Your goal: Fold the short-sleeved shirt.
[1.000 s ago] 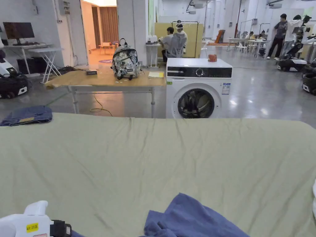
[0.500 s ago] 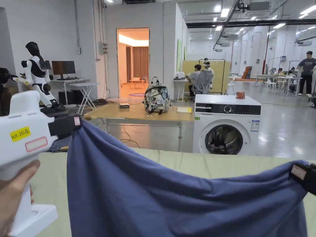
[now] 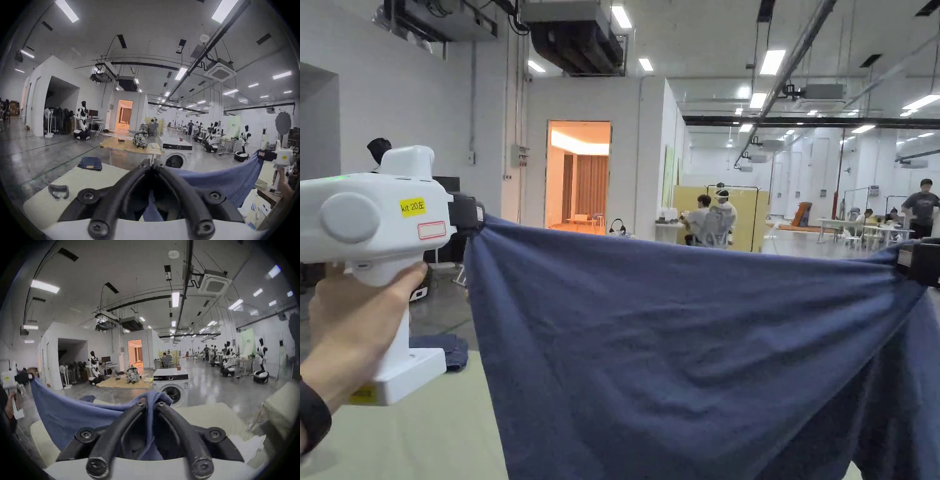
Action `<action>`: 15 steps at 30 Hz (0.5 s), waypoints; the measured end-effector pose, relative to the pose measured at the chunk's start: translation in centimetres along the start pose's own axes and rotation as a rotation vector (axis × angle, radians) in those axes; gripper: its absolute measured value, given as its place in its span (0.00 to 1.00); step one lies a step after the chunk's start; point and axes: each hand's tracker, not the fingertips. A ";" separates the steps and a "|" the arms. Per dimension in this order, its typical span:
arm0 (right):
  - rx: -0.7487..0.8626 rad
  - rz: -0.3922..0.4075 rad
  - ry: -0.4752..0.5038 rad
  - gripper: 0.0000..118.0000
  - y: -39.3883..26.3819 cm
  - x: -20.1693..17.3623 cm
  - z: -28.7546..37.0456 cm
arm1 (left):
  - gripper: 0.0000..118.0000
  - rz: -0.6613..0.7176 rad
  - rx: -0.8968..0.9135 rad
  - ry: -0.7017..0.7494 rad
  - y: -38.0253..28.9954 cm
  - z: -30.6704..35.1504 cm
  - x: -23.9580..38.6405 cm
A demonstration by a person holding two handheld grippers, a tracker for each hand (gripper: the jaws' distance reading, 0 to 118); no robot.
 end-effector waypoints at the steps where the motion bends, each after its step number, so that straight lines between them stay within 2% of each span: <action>1: -0.008 0.054 -0.030 0.04 0.3 -0.3 -0.9 | 0.00 0.001 0.004 0.003 -0.2 -0.9 0.1; 3: -0.013 0.071 -0.035 0.04 0.3 -0.5 -2.0 | 0.00 -0.003 0.005 0.010 -1.1 -2.5 0.4; 6: -0.050 0.044 -0.028 0.04 -1.6 -0.2 -4.3 | 0.00 -0.013 -0.037 0.017 -3.1 -5.2 0.0; 12: -0.192 0.003 -0.010 0.04 -11.1 1.3 -7.9 | 0.00 0.019 -0.198 0.028 -13.1 -6.7 -0.7; 15: -0.281 -0.076 -0.010 0.04 -16.1 2.0 -8.5 | 0.00 0.125 -0.286 0.013 -18.5 -6.3 -1.4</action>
